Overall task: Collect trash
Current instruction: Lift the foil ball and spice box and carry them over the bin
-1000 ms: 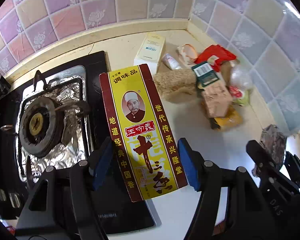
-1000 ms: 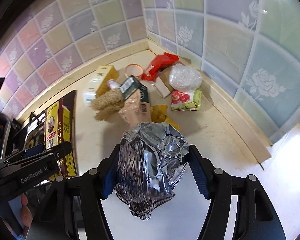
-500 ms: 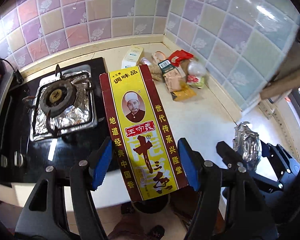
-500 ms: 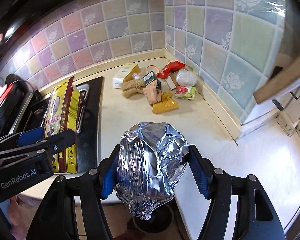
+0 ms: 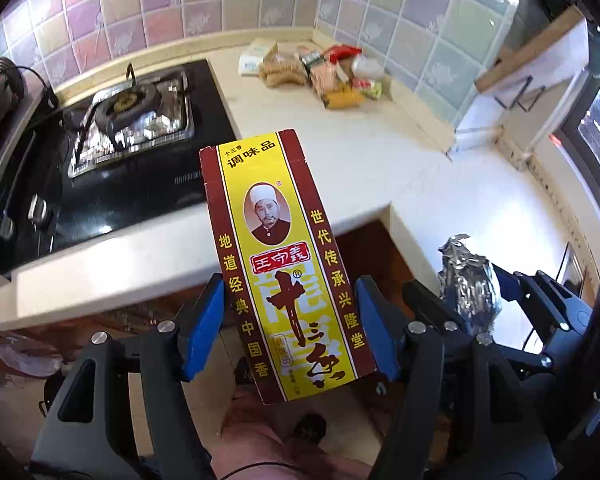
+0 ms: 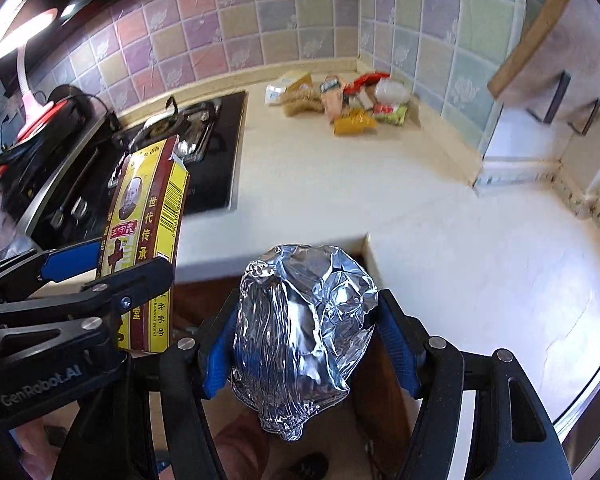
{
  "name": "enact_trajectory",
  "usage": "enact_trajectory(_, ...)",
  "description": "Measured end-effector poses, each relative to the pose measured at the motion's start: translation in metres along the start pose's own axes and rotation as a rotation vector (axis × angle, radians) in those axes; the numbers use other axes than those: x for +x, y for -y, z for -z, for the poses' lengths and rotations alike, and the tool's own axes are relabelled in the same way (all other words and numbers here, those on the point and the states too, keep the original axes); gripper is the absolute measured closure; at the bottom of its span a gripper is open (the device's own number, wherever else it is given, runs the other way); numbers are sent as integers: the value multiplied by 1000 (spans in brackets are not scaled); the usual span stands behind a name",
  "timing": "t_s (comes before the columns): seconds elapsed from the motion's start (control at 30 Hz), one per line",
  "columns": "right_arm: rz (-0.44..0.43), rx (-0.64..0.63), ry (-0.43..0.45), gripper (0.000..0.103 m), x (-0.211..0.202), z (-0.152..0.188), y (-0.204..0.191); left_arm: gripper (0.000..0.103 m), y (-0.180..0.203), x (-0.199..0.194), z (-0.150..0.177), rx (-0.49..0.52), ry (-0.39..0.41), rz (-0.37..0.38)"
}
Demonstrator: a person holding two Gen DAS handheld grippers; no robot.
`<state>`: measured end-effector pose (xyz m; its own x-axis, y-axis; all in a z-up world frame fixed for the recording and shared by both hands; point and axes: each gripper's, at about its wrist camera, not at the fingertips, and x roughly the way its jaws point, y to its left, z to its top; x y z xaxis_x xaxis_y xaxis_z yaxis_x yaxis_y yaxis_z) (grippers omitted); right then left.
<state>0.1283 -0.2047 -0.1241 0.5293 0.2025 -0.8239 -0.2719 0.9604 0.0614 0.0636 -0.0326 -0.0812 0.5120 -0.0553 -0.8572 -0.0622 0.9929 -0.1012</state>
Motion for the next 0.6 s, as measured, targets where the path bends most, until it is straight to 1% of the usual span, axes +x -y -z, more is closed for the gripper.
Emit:
enact_trajectory(0.2, -35, 30, -123, 38, 31, 60, -8, 41, -11, 24, 48, 21, -89, 18)
enact_trajectory(0.3, -43, 54, -177, 38, 55, 85, -8, 41, -21, 46, 73, 35, -151, 37)
enact_trajectory(0.43, -55, 104, -272, 38, 103, 120, -5, 41, -31, 90, 101, 54, -243, 59)
enact_trajectory(0.5, -65, 126, -290, 38, 126, 135, -3, 41, -36, 119, 118, 75, -273, 83)
enact_trajectory(0.6, -64, 160, -323, 38, 174, 167, 1, 41, -41, 160, 137, 95, -323, 118)
